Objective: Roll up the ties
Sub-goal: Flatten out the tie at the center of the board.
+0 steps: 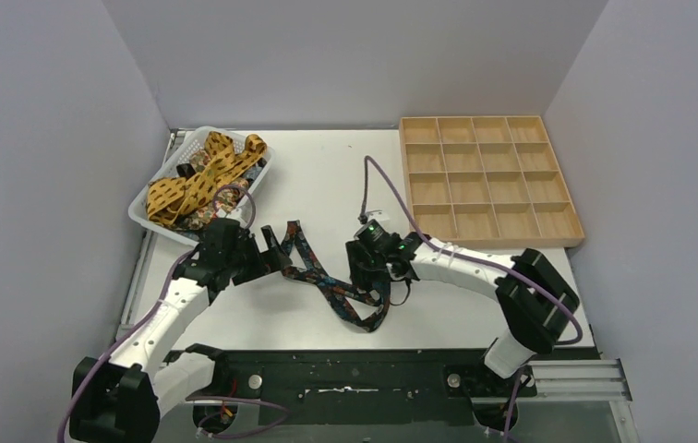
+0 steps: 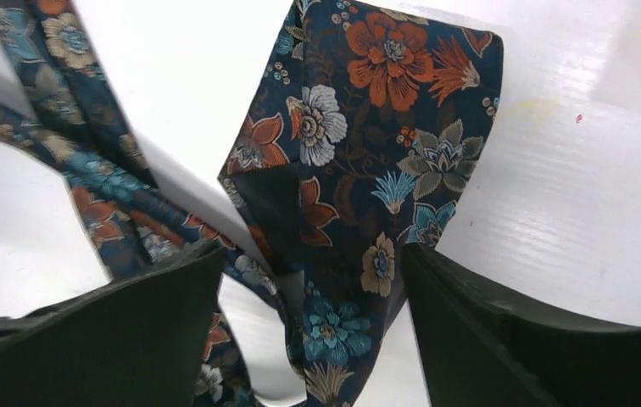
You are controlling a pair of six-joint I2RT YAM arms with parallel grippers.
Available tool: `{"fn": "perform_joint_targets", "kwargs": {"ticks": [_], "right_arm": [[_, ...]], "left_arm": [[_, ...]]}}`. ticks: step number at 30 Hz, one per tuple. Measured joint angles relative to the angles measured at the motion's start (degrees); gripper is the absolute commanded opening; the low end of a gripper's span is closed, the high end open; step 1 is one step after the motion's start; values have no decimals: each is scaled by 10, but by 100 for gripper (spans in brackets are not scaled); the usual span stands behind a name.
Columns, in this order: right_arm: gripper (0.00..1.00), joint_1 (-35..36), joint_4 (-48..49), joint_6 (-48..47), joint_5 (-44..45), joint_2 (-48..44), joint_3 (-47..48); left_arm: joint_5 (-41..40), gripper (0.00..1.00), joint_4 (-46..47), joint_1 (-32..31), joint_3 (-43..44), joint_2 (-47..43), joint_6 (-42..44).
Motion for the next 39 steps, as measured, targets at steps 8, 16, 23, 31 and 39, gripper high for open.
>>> {"fn": "perform_joint_targets", "kwargs": {"ticks": [8,16,23,31,39], "right_arm": [[24,28,-89,-34,100,118,99],[1,34,-164,-40,119,115,153],[5,-43,-55,-20,6,-92,55],[68,-240,108,87,-114,-395,-280],[90,-275,-56,75,-54,-387,-198]], "left_arm": [[1,95,-6,0,0,-27,-11],[18,95,-38,0,16,-40,-4],[28,95,-35,0,31,-96,-14],[34,95,-13,0,-34,-129,-66],[35,95,-17,0,-38,-140,-70]]}}
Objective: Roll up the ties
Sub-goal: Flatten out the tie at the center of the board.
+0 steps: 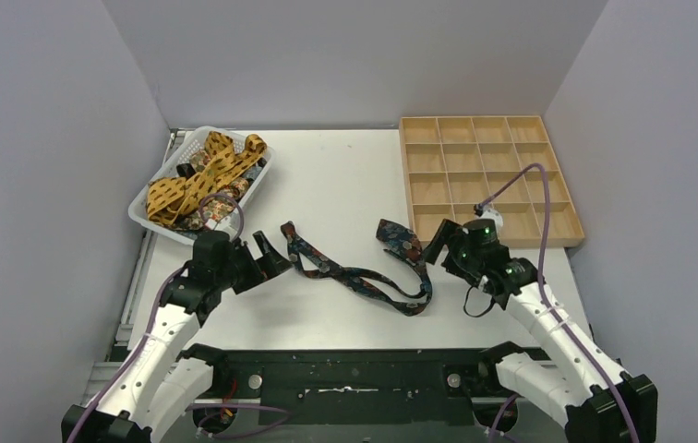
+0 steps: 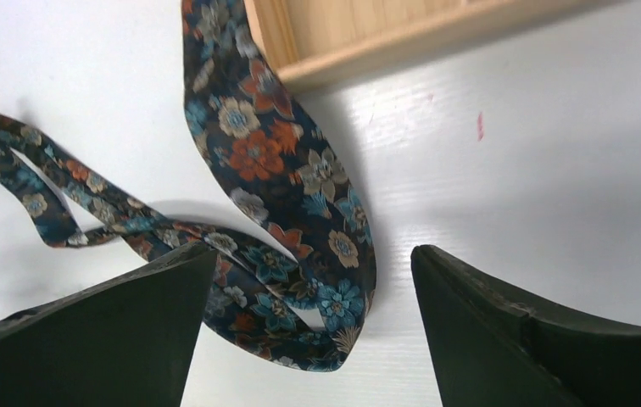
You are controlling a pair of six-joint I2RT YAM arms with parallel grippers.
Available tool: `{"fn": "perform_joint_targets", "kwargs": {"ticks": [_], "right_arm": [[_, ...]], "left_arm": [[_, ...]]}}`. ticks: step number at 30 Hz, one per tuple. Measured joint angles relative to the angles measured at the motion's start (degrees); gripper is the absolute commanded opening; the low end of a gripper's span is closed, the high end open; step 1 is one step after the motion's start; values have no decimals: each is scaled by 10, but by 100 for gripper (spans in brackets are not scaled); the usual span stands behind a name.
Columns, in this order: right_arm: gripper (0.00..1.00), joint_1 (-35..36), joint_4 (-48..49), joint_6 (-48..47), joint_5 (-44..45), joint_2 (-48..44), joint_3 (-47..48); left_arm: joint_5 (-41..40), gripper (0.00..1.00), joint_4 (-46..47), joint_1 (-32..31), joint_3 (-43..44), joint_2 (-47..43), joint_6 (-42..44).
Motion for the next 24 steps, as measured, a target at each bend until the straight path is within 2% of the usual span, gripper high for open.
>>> {"fn": "perform_joint_targets", "kwargs": {"ticks": [5,11,16,22,24], "right_arm": [[93,12,-33,-68,41,91,109],[95,131,-65,-127,95,235,152],[97,176,-80,-152,167,327,192],[93,195,-73,-179,238,418,233],[87,204,-72,-181,249,433,233]], "left_arm": [[0,95,1,0,0,31,5],[-1,95,-3,0,9,50,15],[-4,95,-7,0,14,38,17],[-5,95,-22,0,14,20,17],[-5,95,-26,0,14,17,17]]}}
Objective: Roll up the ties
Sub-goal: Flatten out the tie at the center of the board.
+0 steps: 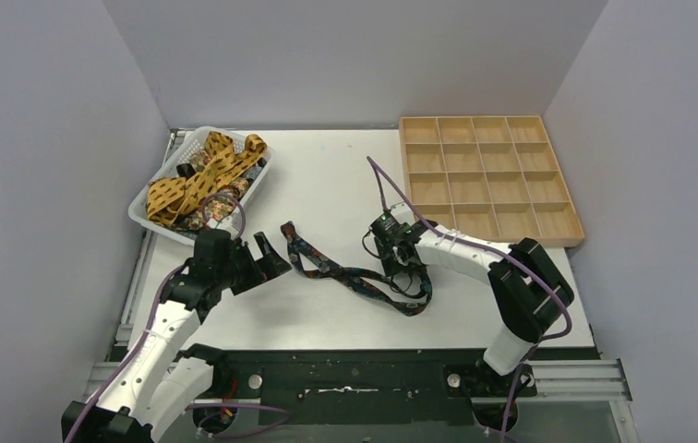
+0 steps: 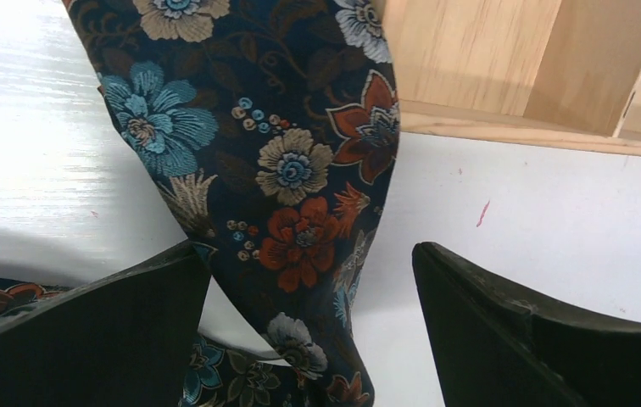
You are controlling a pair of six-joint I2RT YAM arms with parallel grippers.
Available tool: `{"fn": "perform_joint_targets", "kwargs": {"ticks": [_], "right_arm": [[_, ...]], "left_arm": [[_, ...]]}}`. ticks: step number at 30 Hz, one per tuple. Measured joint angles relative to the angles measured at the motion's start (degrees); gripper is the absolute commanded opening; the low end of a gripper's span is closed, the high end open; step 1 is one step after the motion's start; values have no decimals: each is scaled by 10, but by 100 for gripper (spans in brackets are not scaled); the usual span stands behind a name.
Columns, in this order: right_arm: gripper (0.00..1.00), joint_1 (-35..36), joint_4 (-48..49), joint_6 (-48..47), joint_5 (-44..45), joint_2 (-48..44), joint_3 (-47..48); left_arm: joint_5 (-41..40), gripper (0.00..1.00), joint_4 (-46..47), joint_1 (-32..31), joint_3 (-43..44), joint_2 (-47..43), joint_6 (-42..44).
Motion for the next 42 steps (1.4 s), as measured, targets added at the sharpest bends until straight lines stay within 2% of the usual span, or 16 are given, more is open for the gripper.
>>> {"fn": "perform_joint_targets", "kwargs": {"ticks": [2,8,9,13,17,21,23,25,30,33,34,38,42], "right_arm": [[74,9,2,0,14,9,0],[20,20,15,7,50,15,0],[15,20,21,12,55,11,-2],[9,19,37,27,57,-52,-36],[11,-16,84,63,9,-222,-120],[12,-143,200,129,-87,-446,-269],[13,-191,235,165,-123,-523,-331],[13,-223,260,205,-159,-566,-375],[16,-253,283,290,-186,-588,-425],[36,-260,277,344,-176,-651,-468],[45,-263,255,366,-163,-674,-471],[59,-267,137,449,-88,-744,-454],[71,-267,-6,485,-4,-727,-372]], "left_arm": [[-1,95,-3,0,0,-1,0],[-4,95,-8,0,0,-1,0],[-4,95,-8,0,0,-1,0],[-6,95,-8,0,0,-1,1],[-6,95,-8,0,0,0,2],[-5,95,-7,0,0,2,2],[-3,95,-3,0,0,2,-1],[2,95,3,0,-1,2,-5],[8,95,17,0,-8,2,-18],[8,95,21,0,-13,0,-23],[7,95,22,0,-14,-1,-25],[1,95,23,0,-15,-4,-37],[-16,95,23,0,-15,-1,-48]]}}
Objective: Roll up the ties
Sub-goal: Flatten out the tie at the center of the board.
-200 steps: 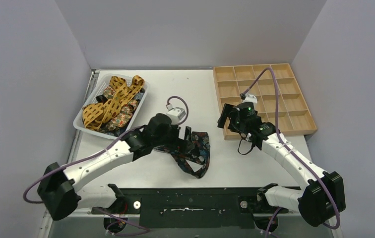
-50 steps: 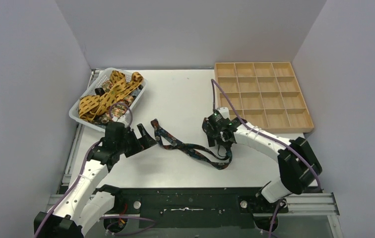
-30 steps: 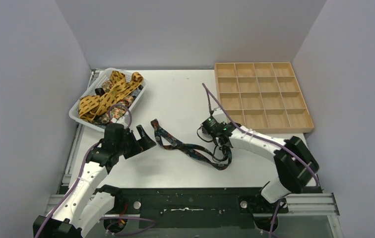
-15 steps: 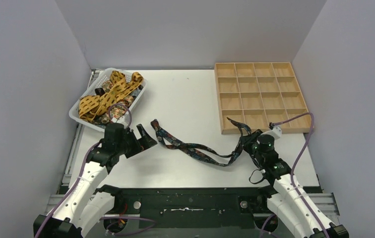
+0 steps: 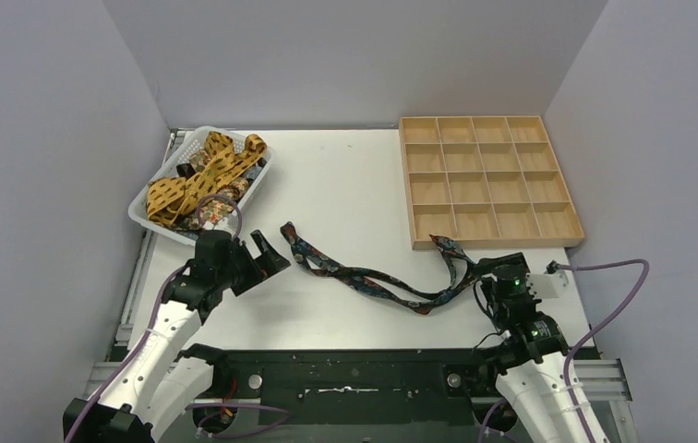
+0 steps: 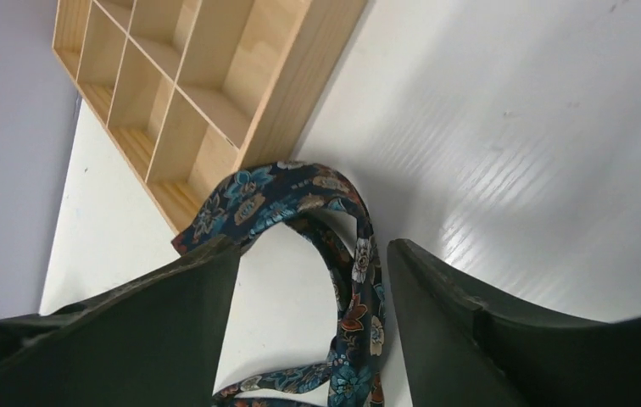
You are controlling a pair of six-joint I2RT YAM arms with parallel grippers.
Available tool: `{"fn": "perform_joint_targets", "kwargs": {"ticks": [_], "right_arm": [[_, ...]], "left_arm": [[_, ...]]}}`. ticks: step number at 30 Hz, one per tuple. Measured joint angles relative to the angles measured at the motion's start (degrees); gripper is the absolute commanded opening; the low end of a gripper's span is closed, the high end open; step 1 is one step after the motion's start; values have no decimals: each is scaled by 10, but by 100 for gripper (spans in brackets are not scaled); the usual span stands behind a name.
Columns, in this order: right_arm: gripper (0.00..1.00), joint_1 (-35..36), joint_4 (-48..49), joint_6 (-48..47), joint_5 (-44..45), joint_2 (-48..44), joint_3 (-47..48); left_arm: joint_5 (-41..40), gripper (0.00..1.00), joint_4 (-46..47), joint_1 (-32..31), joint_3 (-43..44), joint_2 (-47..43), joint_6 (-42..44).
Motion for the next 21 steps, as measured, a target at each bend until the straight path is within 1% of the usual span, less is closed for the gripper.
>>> {"fn": "perform_joint_targets", "kwargs": {"ticks": [1,5,8,10,12,14,17,19,21], "right_arm": [[74,0,-21,-5,13,10,23],[77,0,-38,-72,21,63,97],[80,0,-15,-172,-21,123,137],[85,-1,4,-244,-71,170,156],[88,-1,17,-311,-123,228,178],[90,0,16,-366,-153,284,202],[95,7,10,-436,-170,362,233],[96,16,7,-467,-176,386,243],[97,40,4,-486,-169,399,254]], "left_arm": [[-5,96,1,0,0,3,-1],[-19,96,3,0,0,32,-3],[-27,96,3,3,4,63,1],[-29,96,2,4,11,79,7],[-31,96,1,5,23,92,18],[-33,95,0,6,36,102,30],[-35,96,-1,8,55,110,48],[-35,95,-1,8,60,110,56],[-35,96,-2,9,60,110,61]]}}
